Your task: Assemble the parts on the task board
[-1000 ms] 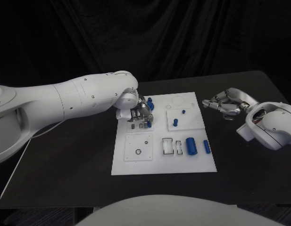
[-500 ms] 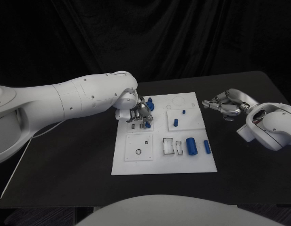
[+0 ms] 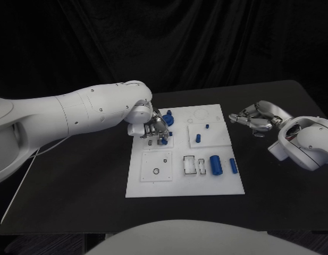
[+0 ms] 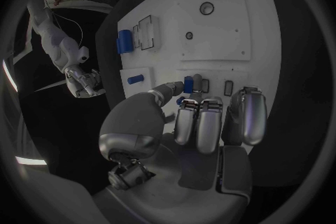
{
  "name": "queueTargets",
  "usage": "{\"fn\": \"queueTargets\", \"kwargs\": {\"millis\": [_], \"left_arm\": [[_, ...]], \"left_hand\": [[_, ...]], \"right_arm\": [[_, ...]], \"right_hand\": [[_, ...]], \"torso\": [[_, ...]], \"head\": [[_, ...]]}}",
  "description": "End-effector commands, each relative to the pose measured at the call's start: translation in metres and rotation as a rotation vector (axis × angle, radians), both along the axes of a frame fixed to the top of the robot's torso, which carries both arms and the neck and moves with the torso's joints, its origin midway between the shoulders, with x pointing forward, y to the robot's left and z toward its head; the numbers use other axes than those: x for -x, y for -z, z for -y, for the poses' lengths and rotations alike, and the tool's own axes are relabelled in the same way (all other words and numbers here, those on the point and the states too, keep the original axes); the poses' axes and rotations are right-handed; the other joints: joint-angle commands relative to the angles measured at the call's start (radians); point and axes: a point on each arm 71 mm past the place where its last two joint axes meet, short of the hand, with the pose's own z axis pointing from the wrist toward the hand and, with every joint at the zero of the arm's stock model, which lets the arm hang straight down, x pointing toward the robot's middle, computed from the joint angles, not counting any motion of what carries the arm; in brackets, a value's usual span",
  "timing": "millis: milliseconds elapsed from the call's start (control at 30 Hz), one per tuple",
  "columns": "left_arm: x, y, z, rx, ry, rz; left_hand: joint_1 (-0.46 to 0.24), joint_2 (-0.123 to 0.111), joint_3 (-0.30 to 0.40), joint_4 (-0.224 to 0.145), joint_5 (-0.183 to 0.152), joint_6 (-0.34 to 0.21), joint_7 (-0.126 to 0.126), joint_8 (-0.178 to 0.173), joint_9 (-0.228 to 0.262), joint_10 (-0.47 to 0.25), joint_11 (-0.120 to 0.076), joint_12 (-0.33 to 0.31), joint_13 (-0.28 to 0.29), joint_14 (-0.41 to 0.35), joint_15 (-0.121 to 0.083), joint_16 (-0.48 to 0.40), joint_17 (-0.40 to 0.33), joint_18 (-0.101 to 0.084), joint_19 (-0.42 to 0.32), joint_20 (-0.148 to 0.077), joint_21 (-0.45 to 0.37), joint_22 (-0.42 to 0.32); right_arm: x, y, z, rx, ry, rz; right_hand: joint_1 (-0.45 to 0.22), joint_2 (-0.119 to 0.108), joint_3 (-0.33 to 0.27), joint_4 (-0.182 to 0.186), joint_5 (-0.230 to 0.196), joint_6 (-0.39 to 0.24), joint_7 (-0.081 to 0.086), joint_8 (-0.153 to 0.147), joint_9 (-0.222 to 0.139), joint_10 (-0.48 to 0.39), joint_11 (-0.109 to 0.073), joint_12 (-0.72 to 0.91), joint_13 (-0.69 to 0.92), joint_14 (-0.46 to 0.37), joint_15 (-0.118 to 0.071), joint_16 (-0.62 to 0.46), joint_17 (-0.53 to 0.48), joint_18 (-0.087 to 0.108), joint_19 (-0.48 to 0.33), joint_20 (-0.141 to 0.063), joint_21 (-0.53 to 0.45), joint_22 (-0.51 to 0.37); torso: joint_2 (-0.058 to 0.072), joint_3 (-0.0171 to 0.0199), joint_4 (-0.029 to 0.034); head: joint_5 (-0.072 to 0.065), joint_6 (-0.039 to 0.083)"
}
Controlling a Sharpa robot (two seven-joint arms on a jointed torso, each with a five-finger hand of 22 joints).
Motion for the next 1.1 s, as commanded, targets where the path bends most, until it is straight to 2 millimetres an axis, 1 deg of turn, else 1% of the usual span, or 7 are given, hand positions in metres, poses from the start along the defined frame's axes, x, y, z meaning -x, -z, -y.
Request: {"fn": "queueTargets", "kwargs": {"millis": [33,500,667,767,867,933,1100], "left_arm": [[0.000,0.000,-0.004,0.007,-0.028,0.015],[0.001,0.000,-0.019,0.001,-0.068,0.027],[0.001,0.000,-0.019,0.003,-0.071,0.029],[0.001,0.000,-0.019,0.005,-0.072,0.032],[0.001,0.000,-0.018,0.007,-0.071,0.033],[0.001,0.000,-0.018,0.009,-0.072,0.035],[0.002,0.000,-0.019,0.012,-0.074,0.036]], "left_hand": [[-0.007,-0.006,0.020,-0.011,0.007,0.011,0.000,0.002,0.005,0.105,-0.010,0.003,0.263,0.105,-0.006,0.003,0.263,0.020,0.004,-0.005,-0.003,0.108],[-0.027,-0.010,0.029,-0.008,-0.001,0.022,-0.004,0.001,0.012,0.105,-0.014,0.003,0.263,0.105,-0.010,0.003,0.263,0.019,0.010,-0.008,-0.001,0.112],[-0.037,-0.009,0.031,-0.003,-0.014,0.023,-0.005,-0.003,0.014,0.105,-0.016,0.003,0.263,0.105,-0.012,0.003,0.263,0.018,0.014,-0.010,0.000,0.115],[-0.038,-0.008,0.032,-0.003,-0.018,0.023,-0.005,-0.004,0.014,0.105,-0.016,0.003,0.263,0.105,-0.012,0.003,0.263,0.018,0.014,-0.010,0.000,0.115],[-0.042,-0.008,0.033,0.000,-0.030,0.020,-0.005,-0.008,0.015,0.105,-0.016,0.003,0.263,0.105,-0.013,0.003,0.263,0.018,0.014,-0.011,-0.001,0.114],[-0.043,-0.007,0.034,0.000,-0.033,0.019,-0.005,-0.010,0.015,0.105,-0.016,0.003,0.263,0.105,-0.013,0.003,0.263,0.018,0.014,-0.011,-0.002,0.114],[-0.044,-0.006,0.035,0.001,-0.040,0.015,-0.004,-0.013,0.015,0.105,-0.015,0.003,0.263,0.105,-0.013,0.003,0.263,0.019,0.012,-0.011,-0.004,0.113]], "right_arm": [[0.001,0.002,0.002,0.009,0.006,-0.021],[0.004,0.006,0.006,0.013,0.009,-0.038],[0.005,0.007,0.006,0.014,0.007,-0.045],[0.006,0.008,0.006,0.015,0.006,-0.049],[0.006,0.009,0.006,0.016,0.004,-0.052],[0.006,0.009,0.005,0.016,0.003,-0.054],[0.006,0.009,0.006,0.017,0.005,-0.056]], "right_hand": [[0.011,-0.001,-0.005,-0.002,0.004,0.008,-0.002,-0.003,-0.001,-0.006,-0.004,-0.006,0.068,0.038,-0.007,-0.001,0.171,0.012,-0.008,-0.002,-0.003,0.125],[0.013,-0.001,-0.005,-0.002,0.005,0.009,-0.003,-0.002,-0.001,-0.008,-0.004,-0.007,0.066,0.037,-0.007,-0.003,0.170,0.012,-0.010,-0.002,-0.005,0.124],[0.014,-0.001,-0.005,-0.002,0.005,0.009,-0.003,-0.002,-0.001,-0.009,-0.004,-0.007,0.066,0.037,-0.008,-0.003,0.170,0.013,-0.011,-0.002,-0.007,0.123],[0.016,0.000,-0.004,-0.003,0.006,0.010,-0.003,-0.003,-0.001,-0.010,-0.004,-0.008,0.065,0.036,-0.008,-0.004,0.169,0.013,-0.011,-0.002,-0.007,0.123],[0.020,0.000,-0.004,-0.003,0.008,0.010,-0.003,-0.003,-0.002,-0.010,-0.005,-0.009,0.064,0.036,-0.008,-0.006,0.168,0.013,-0.012,-0.002,-0.009,0.123],[0.025,0.000,-0.003,-0.004,0.012,0.011,-0.004,-0.003,-0.002,-0.012,-0.005,-0.010,0.062,0.035,-0.009,-0.006,0.167,0.013,-0.014,-0.003,-0.012,0.122],[0.030,0.000,-0.002,-0.004,0.016,0.011,-0.004,-0.004,-0.002,-0.013,-0.005,-0.010,0.061,0.034,-0.009,-0.008,0.166,0.014,-0.014,-0.003,-0.013,0.122]], "torso": [[0.000,0.0000,-0.0004],[0.000,0.0002,0.0019],[0.001,-0.0001,0.0017],[0.001,-0.0008,0.0032],[0.001,-0.0011,0.0009],[0.002,-0.0010,-0.0004],[0.002,-0.0013,0.0018]], "head": [[0.000,0.000],[0.002,0.000],[0.005,0.000],[0.006,0.000],[0.010,0.000],[0.010,0.000],[0.006,0.000]]}}
